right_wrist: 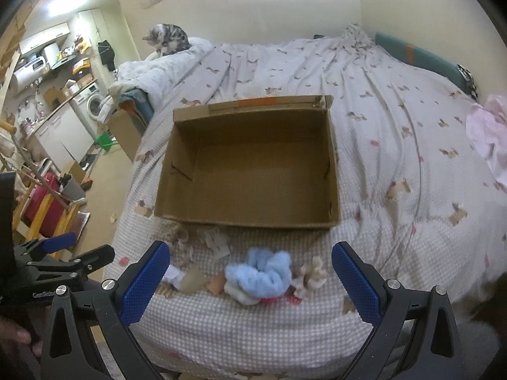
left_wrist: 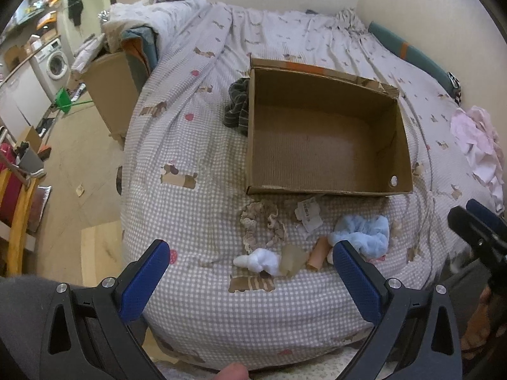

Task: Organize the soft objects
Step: 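Grasp the white sock with the left gripper while the right gripper grasps the blue sock bundle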

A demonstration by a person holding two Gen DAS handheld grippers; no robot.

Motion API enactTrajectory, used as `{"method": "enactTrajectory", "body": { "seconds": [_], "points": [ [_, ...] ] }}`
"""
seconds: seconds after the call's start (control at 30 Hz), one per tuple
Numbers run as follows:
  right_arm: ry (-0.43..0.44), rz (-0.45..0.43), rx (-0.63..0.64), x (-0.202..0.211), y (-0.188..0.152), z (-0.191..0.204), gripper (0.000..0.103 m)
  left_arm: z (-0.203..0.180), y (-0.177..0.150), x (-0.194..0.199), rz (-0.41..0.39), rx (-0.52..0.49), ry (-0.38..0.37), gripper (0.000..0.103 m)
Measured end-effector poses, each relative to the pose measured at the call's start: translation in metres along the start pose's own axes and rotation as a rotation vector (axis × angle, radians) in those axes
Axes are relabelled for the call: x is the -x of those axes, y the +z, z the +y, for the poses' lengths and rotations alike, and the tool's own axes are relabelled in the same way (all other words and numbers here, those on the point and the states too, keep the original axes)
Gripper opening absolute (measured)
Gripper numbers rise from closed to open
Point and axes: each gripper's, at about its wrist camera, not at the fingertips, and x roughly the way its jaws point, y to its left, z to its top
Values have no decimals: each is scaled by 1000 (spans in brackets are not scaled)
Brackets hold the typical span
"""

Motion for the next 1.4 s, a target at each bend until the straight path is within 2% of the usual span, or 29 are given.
{"method": "enactTrajectory", "body": {
  "seconds": [0.1,0.27,0.4,0.5,0.6,0.67,0.73,0.8,0.87,1.17,1.27,1.33,1.4],
  "points": [
    [20,69,-22,-9,13,-11,103,4,12,-7,46,6,9,102],
    [-4,253,-60,-47,15,-34,103,18,24,-38,173,58,-14,102],
    [23,316,-135,-68,2,-52,103,22,14,-76,281,84,-21,99],
    [40,342,-176,-77,-8,-60,103,23,1,-110,370,133,-61,84],
    [70,353,-212,-82,-15,-68,103,13,-11,-144,436,136,-70,70],
    [73,351,-227,-83,-19,-73,103,7,-17,-159,459,120,-62,52],
    [88,346,-252,-84,-21,-80,103,5,-22,-170,474,118,-58,39],
    [102,343,-276,-82,-22,-86,103,7,-26,-172,452,139,-72,29],
    [116,342,-295,-82,-23,-91,103,7,-28,-167,434,151,-97,25],
    [136,319,-295,-74,-24,-93,103,14,-24,-79,328,111,-164,24],
    [109,328,-279,-80,-24,-90,103,19,-21,-54,247,82,-116,24],
    [83,337,-262,-84,-23,-85,103,29,-12,-55,196,54,-55,24],
    [47,343,-230,-89,-23,-76,103,39,-11,-60,169,55,-41,24]
  ]
}}
